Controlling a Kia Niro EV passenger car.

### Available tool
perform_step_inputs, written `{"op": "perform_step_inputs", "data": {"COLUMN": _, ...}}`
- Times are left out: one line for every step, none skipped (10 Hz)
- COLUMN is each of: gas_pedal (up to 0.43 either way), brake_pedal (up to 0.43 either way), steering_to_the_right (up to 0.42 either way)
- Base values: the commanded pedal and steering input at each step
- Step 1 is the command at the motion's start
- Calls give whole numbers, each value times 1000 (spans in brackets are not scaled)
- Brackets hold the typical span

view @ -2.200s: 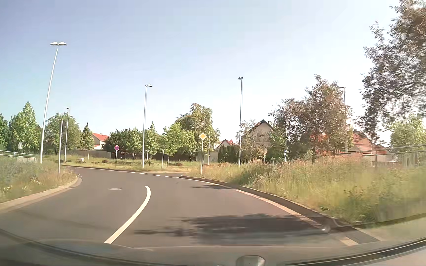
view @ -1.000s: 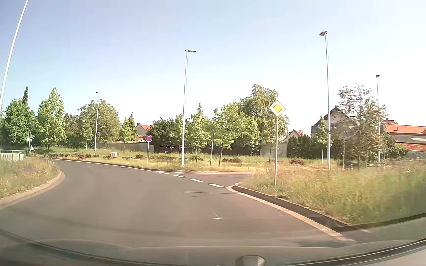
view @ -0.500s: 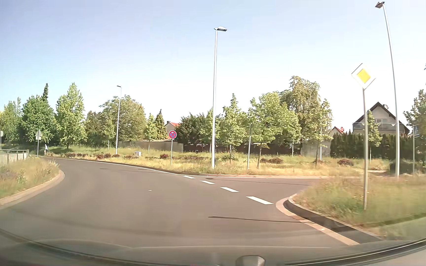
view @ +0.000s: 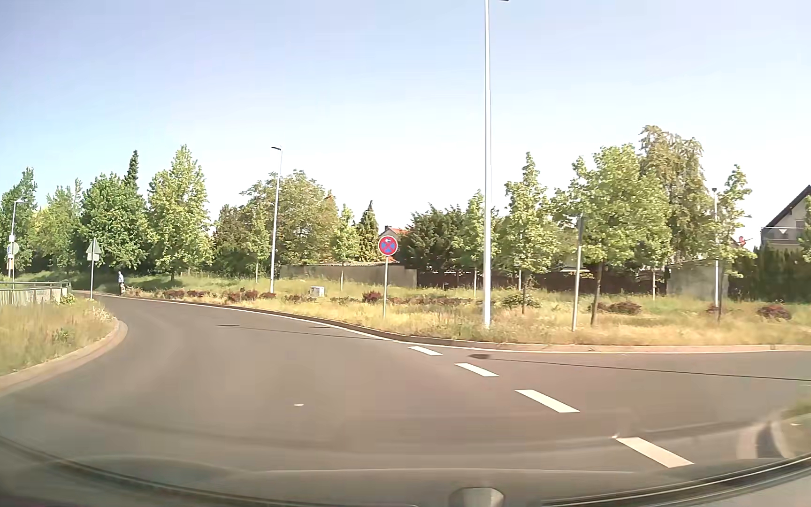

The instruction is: Follow the waypoints while adhering to traffic rules and regulations

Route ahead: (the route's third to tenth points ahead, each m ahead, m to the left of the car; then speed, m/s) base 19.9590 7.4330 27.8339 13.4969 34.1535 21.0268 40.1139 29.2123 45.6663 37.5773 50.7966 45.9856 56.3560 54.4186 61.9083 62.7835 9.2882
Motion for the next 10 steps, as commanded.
{"op": "perform_step_inputs", "data": {"gas_pedal": 138, "brake_pedal": 30, "steering_to_the_right": -127}}
{"op": "perform_step_inputs", "data": {"gas_pedal": 138, "brake_pedal": 30, "steering_to_the_right": -127}}
{"op": "perform_step_inputs", "data": {"gas_pedal": 130, "brake_pedal": 30, "steering_to_the_right": -127}}
{"op": "perform_step_inputs", "data": {"gas_pedal": 130, "brake_pedal": 30, "steering_to_the_right": -126}}
{"op": "perform_step_inputs", "data": {"gas_pedal": 130, "brake_pedal": 30, "steering_to_the_right": -123}}
{"op": "perform_step_inputs", "data": {"gas_pedal": 130, "brake_pedal": 30, "steering_to_the_right": -121}}
{"op": "perform_step_inputs", "data": {"gas_pedal": 130, "brake_pedal": 30, "steering_to_the_right": -121}}
{"op": "perform_step_inputs", "data": {"gas_pedal": 130, "brake_pedal": 30, "steering_to_the_right": -121}}
{"op": "perform_step_inputs", "data": {"gas_pedal": 130, "brake_pedal": 30, "steering_to_the_right": -121}}
{"op": "perform_step_inputs", "data": {"gas_pedal": 130, "brake_pedal": 30, "steering_to_the_right": -120}}
